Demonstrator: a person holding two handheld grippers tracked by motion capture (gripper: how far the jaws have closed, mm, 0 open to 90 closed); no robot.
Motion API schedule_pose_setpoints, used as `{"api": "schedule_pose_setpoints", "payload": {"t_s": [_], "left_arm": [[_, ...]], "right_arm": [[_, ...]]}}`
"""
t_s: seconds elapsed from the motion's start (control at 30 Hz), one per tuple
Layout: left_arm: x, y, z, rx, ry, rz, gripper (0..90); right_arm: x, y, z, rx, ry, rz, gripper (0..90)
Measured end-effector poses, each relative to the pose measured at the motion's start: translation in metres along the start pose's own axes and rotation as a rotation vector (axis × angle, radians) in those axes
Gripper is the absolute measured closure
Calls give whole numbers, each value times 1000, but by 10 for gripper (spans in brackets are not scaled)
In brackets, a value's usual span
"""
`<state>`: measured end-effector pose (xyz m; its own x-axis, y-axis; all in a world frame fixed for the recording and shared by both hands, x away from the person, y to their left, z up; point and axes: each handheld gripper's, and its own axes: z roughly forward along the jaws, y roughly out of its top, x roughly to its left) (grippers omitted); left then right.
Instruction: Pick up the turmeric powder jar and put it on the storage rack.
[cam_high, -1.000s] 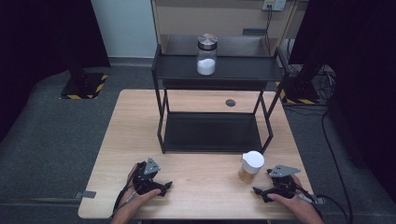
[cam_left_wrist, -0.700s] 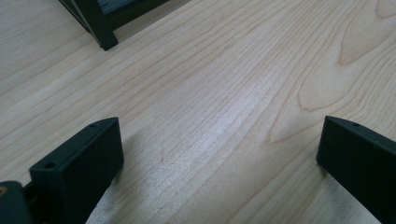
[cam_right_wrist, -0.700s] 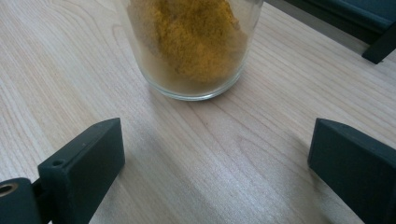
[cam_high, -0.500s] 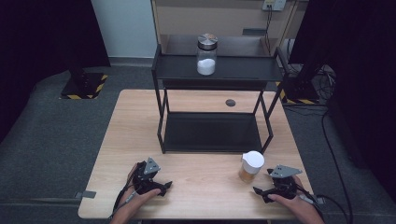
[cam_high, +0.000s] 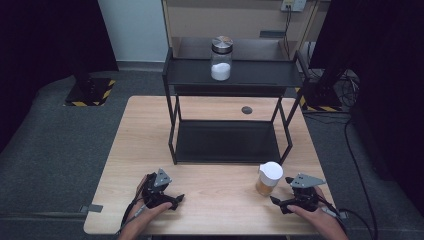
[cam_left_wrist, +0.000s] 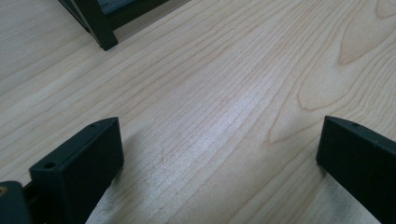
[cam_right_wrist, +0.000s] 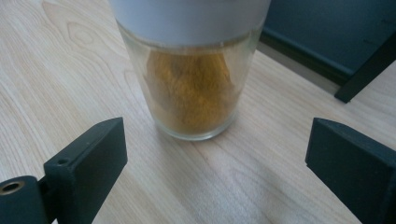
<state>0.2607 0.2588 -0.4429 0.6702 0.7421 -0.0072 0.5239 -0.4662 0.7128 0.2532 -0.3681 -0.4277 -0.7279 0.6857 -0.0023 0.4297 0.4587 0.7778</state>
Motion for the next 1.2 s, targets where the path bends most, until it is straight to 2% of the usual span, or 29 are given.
{"api": "schedule_pose_setpoints", "payload": {"t_s": [0.27, 0.53, 1.2], "left_arm": [[0, 0, 0, 0, 0, 0, 0], [0, 0, 0, 0, 0, 0, 0], [0, 0, 0, -1, -1, 0, 0]], "right_arm": [[6, 10, -1, -19, -9, -22, 78], [10, 16, -2, -33, -22, -10, 89], [22, 30, 11, -45, -40, -22, 134]]}}
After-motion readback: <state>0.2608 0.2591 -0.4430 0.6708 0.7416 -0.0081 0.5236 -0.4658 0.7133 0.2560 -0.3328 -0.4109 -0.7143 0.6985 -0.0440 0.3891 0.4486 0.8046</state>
